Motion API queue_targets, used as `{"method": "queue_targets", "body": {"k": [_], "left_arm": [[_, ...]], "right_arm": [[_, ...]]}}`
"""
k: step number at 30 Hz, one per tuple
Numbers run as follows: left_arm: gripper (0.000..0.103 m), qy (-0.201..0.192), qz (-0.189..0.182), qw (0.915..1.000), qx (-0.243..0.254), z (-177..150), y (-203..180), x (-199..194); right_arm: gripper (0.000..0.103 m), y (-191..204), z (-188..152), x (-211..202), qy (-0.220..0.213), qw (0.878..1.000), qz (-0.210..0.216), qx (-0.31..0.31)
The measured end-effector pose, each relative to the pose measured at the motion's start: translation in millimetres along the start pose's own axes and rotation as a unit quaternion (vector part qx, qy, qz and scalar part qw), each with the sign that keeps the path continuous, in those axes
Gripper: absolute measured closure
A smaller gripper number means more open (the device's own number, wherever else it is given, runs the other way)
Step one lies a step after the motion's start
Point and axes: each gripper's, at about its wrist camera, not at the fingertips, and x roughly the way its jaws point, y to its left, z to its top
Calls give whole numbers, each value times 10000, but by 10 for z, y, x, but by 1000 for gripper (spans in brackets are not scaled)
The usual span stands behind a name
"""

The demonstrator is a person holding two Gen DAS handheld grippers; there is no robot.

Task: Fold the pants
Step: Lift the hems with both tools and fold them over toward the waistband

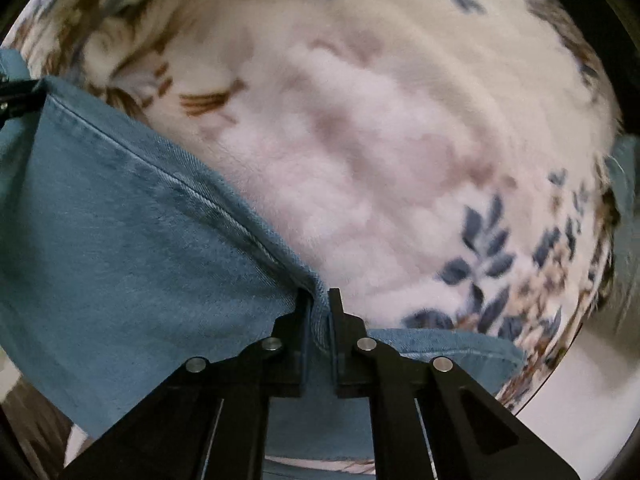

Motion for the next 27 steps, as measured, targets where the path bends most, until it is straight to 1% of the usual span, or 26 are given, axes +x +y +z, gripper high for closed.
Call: {"method": "queue_targets", "body": {"k": [3,7,8,9,11,13,14,15,16,18,20,21,22,24,25,27], "left_arm": [[98,-278,11,9993,-230,-129,80,-260],[99,-570,40,9970,-523,-317,104,-599],[99,-623,52,9963,-587,-375,126,-675],[99,-663,58,9958,-633,-398,227,-716],[99,-730,66,9945,-754,-545,218,-862],[99,-638,-30,9940,-882,-703,115,-918],[99,-647,-125,9920,-1072,-810,61,-952],[99,-588,-202,9918,-1120,-970,-47,-974],[99,-577,-203,9908,-1206,-1114,-159,-1023],[99,-520,-279,9871,-1491,-1377,-253,-1101],[99,-457,-384,9825,-1763,-1614,-393,-1129],[99,-398,-452,9805,-1872,-1771,-453,-1147],[99,-315,-505,9802,-1886,-1879,-569,-1152],[99,-123,-701,9764,-2040,-2134,-685,-1057],[99,41,-819,9747,-2080,-2312,-749,-948],[99,213,-947,9703,-2215,-2528,-818,-778]], "right_arm": [[96,-69,-131,-186,-228,9994,18,246],[96,-166,-388,-408,-489,9971,51,576],[96,-188,-503,-487,-597,9960,51,659],[96,-221,-591,-535,-673,9951,72,717],[96,-69,-630,-583,-843,9929,45,842],[96,79,-787,-677,-969,9908,62,946],[96,124,-905,-734,-1020,9894,89,1031],[96,232,-961,-803,-1030,9887,120,1087],[96,290,-1074,-827,-1057,9874,155,1163],[96,451,-1330,-914,-1095,9857,198,1268],[96,584,-1610,-891,-1093,9843,190,1372],[96,657,-1735,-890,-1075,9837,189,1429],[96,748,-1879,-876,-1045,9830,170,1500],[96,870,-2098,-818,-1007,9811,159,1643],[96,927,-2185,-758,-931,9807,195,1707],[96,1091,-2378,-554,-754,9807,201,1792]]}}
